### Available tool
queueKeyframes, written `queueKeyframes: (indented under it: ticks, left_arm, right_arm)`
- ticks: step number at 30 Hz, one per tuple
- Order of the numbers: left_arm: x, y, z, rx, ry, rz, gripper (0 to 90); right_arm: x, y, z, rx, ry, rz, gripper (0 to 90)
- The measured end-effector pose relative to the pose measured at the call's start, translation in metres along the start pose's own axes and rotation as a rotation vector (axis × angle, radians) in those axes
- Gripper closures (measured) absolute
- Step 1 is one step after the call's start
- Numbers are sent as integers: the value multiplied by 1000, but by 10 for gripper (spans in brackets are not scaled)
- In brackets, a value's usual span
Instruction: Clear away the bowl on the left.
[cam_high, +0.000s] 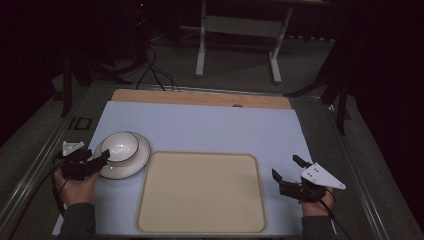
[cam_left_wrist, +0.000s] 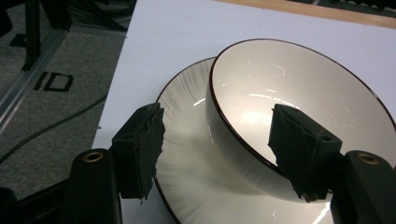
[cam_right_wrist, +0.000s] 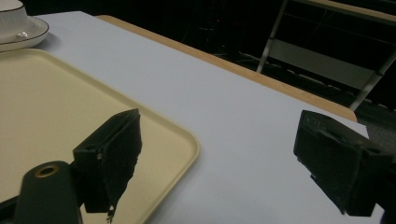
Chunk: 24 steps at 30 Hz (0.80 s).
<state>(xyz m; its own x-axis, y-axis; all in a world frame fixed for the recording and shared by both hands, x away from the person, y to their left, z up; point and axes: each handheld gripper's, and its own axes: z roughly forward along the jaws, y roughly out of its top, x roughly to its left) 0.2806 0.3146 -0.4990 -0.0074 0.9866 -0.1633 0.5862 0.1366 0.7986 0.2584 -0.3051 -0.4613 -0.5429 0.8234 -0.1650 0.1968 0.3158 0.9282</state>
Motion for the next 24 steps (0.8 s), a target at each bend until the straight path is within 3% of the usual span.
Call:
queueKeyframes:
  ticks: [11,16,24]
  left_arm:
    - [-2,1,6,19,-7,-9,398]
    - [-2,2,9,23,-24,-29,492]
    - [-6,4,17,63,-33,-33,561]
  right_arm:
    - [0,0,0,0,2,-1,147]
    - [1,0,1,3,10,-6,147]
    - [1,0,1,2,12,-8,147]
